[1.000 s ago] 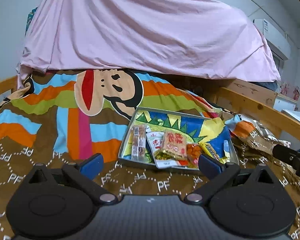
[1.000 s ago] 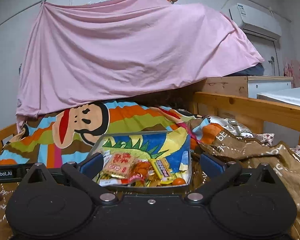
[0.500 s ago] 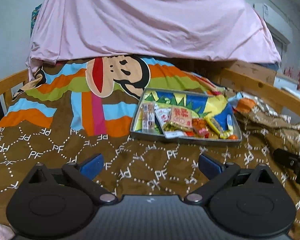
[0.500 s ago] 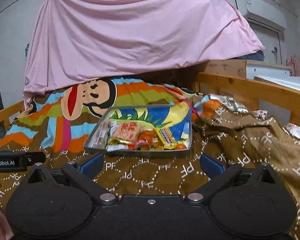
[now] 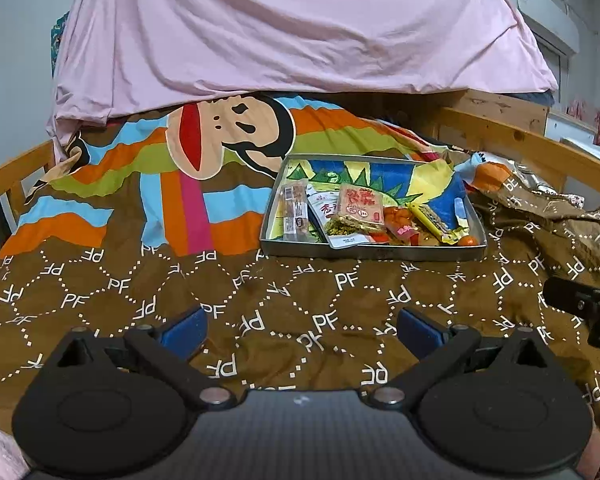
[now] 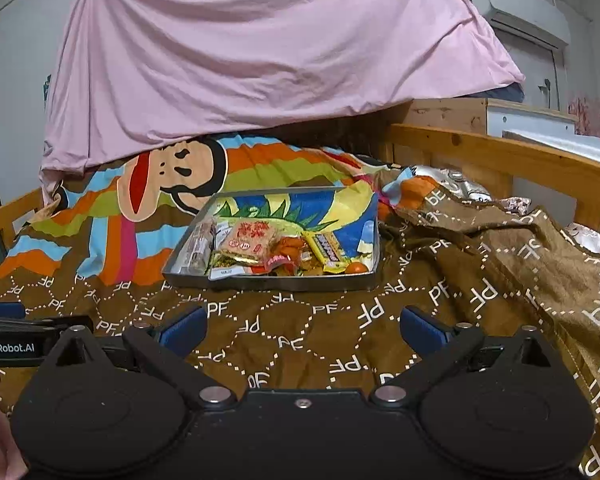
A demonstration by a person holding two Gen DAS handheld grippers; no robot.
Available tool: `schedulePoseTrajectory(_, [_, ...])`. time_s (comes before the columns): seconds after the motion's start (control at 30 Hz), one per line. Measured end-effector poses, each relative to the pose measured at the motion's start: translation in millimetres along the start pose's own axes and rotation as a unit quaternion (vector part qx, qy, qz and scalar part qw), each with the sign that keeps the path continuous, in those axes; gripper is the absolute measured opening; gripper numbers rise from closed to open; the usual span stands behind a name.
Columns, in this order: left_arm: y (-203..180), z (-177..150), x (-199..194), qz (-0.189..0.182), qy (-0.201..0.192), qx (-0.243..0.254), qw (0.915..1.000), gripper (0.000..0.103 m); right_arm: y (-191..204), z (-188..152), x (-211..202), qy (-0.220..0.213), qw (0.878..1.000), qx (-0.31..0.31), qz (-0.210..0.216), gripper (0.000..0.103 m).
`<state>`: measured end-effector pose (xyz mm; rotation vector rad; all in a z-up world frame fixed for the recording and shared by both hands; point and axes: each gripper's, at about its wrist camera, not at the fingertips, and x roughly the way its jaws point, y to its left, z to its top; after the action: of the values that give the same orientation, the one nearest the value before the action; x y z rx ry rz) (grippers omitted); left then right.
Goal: Organize snacks
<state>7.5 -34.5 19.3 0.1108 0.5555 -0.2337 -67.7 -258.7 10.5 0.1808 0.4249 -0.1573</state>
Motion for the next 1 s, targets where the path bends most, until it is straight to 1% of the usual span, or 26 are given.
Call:
schedulePoseTrajectory(0.27, [3.0, -0.4, 2.5, 0.001, 0.008, -0.006, 0.9999, 0.103, 2.1, -2.0, 5.3, 0.014, 1.0, -0.006, 0.001, 0.102])
schedulePoseTrajectory(1.0, [4.9, -2.0, 3.8, 0.005, 0.013, -0.005, 0.9999, 0.103, 3.4, -3.1, 8.6, 0.024, 1.0, -0.015, 0.002, 0.102])
